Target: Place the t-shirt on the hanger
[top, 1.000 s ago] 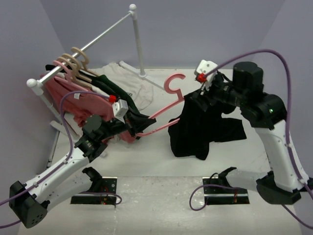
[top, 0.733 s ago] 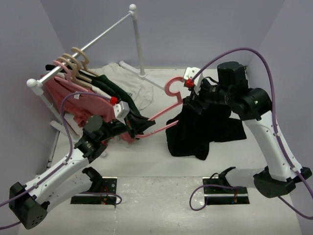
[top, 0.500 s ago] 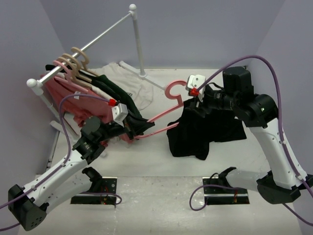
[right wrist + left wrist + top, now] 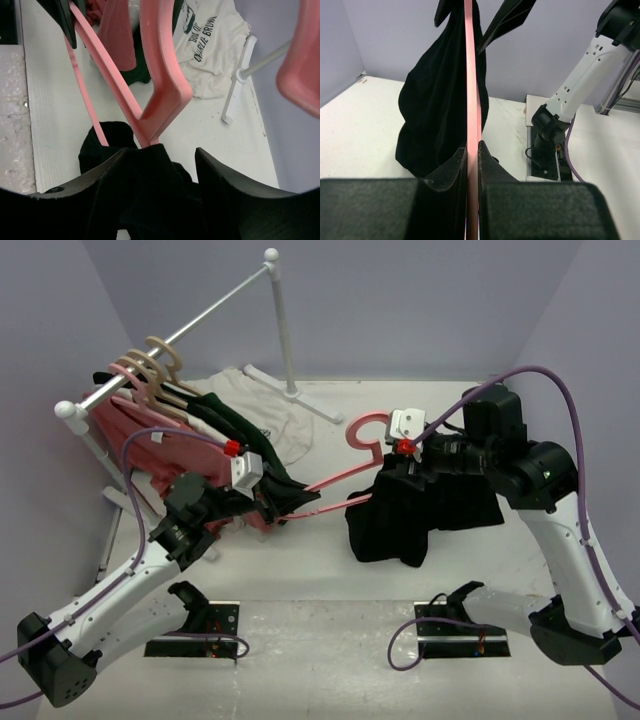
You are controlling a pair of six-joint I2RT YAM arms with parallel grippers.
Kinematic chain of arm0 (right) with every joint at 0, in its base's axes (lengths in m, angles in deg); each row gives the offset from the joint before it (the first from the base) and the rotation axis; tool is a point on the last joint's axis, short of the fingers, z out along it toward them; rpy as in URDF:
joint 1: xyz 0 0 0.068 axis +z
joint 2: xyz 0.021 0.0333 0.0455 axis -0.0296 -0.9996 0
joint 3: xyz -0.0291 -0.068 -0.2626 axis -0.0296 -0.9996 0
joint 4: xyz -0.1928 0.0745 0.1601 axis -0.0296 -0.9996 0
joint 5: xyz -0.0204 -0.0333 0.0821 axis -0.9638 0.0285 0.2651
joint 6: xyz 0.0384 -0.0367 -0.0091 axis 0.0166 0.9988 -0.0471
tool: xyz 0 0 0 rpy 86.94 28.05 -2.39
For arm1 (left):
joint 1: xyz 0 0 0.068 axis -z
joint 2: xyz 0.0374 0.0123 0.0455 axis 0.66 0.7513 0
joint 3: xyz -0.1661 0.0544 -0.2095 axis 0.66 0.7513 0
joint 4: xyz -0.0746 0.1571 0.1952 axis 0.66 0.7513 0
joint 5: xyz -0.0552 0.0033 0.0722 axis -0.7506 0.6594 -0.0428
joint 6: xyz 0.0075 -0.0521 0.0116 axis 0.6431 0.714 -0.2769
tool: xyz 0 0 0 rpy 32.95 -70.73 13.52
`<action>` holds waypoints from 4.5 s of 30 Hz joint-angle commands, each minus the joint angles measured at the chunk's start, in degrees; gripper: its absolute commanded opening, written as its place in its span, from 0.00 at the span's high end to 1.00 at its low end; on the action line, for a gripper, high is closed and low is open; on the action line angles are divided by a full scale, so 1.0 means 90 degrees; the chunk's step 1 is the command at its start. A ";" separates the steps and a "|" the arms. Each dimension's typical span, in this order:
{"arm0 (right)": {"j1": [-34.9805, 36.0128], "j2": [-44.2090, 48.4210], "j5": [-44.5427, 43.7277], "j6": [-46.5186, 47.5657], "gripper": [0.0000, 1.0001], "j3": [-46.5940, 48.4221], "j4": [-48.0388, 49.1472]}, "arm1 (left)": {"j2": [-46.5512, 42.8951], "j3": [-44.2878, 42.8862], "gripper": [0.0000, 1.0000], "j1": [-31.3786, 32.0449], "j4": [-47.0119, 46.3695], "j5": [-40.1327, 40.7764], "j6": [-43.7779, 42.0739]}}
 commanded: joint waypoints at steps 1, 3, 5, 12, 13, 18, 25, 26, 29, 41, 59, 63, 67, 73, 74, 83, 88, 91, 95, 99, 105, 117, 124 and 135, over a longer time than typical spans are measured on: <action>0.0030 -0.0066 0.0140 -0.0200 0.45 0.0045 -0.0097 | -0.0132 -0.0500 1.00 0.0017 -0.1408 -0.0069 -0.0313; 0.0025 -0.0052 0.0199 -0.0131 0.64 0.0039 -0.0078 | -0.0156 -0.0472 1.00 0.0017 -0.1423 -0.0055 -0.0383; 0.0030 -0.0016 0.0189 -0.0057 0.84 0.0000 -0.0013 | -0.0184 -0.0441 1.00 0.0017 -0.1427 0.0050 -0.0419; 0.0026 0.0623 -0.0198 0.0313 1.00 -0.0920 0.1154 | -0.0188 -0.0575 1.00 0.0017 -0.1044 0.1803 -0.0193; 0.0020 0.0678 -0.0230 0.0339 1.00 -0.1090 0.1309 | -0.0162 -0.0628 1.00 0.0017 -0.0998 0.1985 -0.0083; 0.0030 0.0852 -0.0226 0.0413 1.00 -0.1333 0.1427 | 0.0004 -0.0866 0.36 0.0017 -0.0813 0.2548 0.0323; -0.0001 0.0733 -0.0716 0.0467 1.00 -0.1359 0.1417 | -0.0208 -0.1496 0.00 0.0017 0.0237 0.3734 0.0880; -0.0008 0.0726 -0.0771 0.0475 1.00 -0.1336 0.1417 | -0.0255 -0.1628 0.00 0.0017 0.0426 0.4121 0.0989; -0.0128 0.0705 -0.0862 0.0439 1.00 -0.1269 0.1419 | -0.0535 -0.1713 0.00 0.0017 0.1066 0.4941 0.1327; -0.0819 0.1616 -0.0683 -0.0099 1.00 -0.2042 0.2963 | 0.0339 -0.0090 0.12 0.0027 -0.0107 0.3214 0.3531; -0.0810 0.2061 -0.0510 -0.0247 1.00 -0.2874 0.3859 | 0.3502 -0.1100 0.38 0.0710 -0.0580 0.1883 0.4325; -0.0810 0.1991 -0.0403 -0.0273 1.00 -0.2801 0.3865 | 0.3666 -0.1265 0.42 0.0882 0.0050 0.2195 0.4022; -0.0816 0.1994 -0.0299 -0.0344 1.00 -0.2808 0.3956 | 0.3720 -0.1281 0.54 0.0895 0.0299 0.2435 0.3877; -0.0810 0.1955 -0.0673 -0.0499 1.00 -0.2823 0.3958 | 0.3559 -0.1680 1.00 0.0875 0.1082 0.3015 0.3364; -0.0810 0.1974 -0.0761 -0.0599 1.00 -0.2835 0.3962 | 0.3479 -0.1780 1.00 0.0852 0.1407 0.3249 0.3199; -0.0810 0.2374 -0.1402 -0.2395 1.00 -0.2866 0.3721 | 0.3393 -0.2121 1.00 -0.0314 0.2214 0.3099 0.2740; -0.0812 0.3012 -0.1452 -0.3466 1.00 -0.3075 0.3602 | 0.3371 -0.2380 1.00 -0.0860 0.2420 0.3015 0.2530; -0.0810 0.3237 -0.1272 -0.3697 1.00 -0.2971 0.3281 | 0.3346 -0.2685 1.00 -0.0970 0.2459 0.2931 0.2429; -0.0810 0.3040 -0.1301 -0.3774 1.00 -0.2472 0.2465 | 0.3200 -0.3127 1.00 -0.0989 0.2459 0.3008 0.2258; -0.0819 0.2933 -0.1556 -0.3840 1.00 -0.1929 0.1685 | 0.3140 -0.3759 1.00 -0.0989 0.2937 0.3051 0.2027; -0.0810 0.2529 -0.1586 -0.3640 1.00 -0.1293 0.0804 | 0.3107 -0.4394 1.00 -0.0991 0.3199 0.3253 0.1858; -0.0810 0.1670 -0.1506 -0.3526 1.00 -0.0345 -0.0282 | 0.3328 -0.5678 1.00 -0.0989 0.3677 0.2998 0.0562; -0.0766 0.1342 -0.0967 -0.3700 1.00 -0.0126 0.0315 | 0.3410 -0.5383 1.00 -0.0784 0.3169 0.1517 0.0589; -0.0570 0.1168 -0.0661 -0.3820 1.00 -0.1359 0.2235 | 0.3696 -0.5740 1.00 0.0153 0.3156 0.0344 -0.0012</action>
